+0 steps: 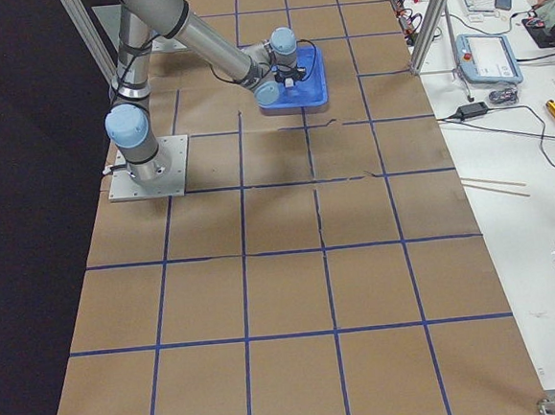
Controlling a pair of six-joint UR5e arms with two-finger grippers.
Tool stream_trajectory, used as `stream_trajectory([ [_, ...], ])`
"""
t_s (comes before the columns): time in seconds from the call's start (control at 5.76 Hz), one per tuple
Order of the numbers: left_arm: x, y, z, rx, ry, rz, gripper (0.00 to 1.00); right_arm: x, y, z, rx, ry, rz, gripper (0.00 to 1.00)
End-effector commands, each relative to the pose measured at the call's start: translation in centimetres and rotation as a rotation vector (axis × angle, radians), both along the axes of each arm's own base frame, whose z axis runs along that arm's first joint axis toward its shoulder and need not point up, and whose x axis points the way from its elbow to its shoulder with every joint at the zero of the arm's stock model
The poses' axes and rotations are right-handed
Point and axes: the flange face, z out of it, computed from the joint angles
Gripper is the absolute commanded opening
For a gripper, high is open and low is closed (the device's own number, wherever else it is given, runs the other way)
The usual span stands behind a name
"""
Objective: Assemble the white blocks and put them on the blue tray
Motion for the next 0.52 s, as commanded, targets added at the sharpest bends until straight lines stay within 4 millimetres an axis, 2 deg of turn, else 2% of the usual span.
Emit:
stream_trajectory([
  [0.0,0.05,-0.02,0.03,-0.001,-0.001,0.0,0.99,0.06,-0.05,-0.15,0.004,-0.004,-0.022,0.22],
  [0.35,0.03,-0.02,0.03,-0.001,0.0,0.0,0.99,0.04,0.04,-0.26,0.012,-0.003,-0.025,0.22],
])
